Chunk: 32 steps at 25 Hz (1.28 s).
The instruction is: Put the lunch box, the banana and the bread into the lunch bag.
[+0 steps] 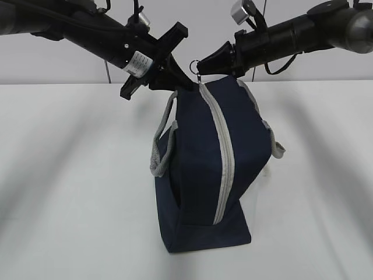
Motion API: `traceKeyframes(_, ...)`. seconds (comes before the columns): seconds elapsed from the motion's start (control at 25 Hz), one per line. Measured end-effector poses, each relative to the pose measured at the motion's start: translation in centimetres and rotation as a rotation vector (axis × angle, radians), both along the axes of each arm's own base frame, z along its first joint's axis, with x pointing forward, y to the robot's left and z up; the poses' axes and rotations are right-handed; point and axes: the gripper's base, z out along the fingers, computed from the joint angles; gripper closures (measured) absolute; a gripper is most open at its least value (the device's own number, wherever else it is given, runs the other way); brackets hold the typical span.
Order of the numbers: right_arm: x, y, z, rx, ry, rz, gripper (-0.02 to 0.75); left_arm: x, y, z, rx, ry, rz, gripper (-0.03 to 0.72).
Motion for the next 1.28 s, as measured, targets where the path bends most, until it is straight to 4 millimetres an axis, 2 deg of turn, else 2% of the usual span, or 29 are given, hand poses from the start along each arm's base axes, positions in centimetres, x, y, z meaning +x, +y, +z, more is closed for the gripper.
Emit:
traceKeyframes(0.24,0.3,0.1,-1.5,0.017,0.033,0.004,0.754,-0.1,-0.1,0.1,0.003,-0.021,-0.019,0.681)
traceKeyframes(0.36,0.4,0.1,-2.3,0.028,0.059,0.004,0.754,-0.3,0.0,0.9,0.004,-0.052,-0.030,0.681)
traceKeyframes(0.6,0.3,0.2,-2.3,0.051,0.080,0.007,0.754,-0.9,0.1,2.2,0.000,-0.088,-0.063,0.681)
traceKeyframes(1.28,0.0,0.0,-2.8,-0.019,0.126,0.015,0.754,-1.5,0.0,3.3,-0.026,-0.141,-0.136,0.682)
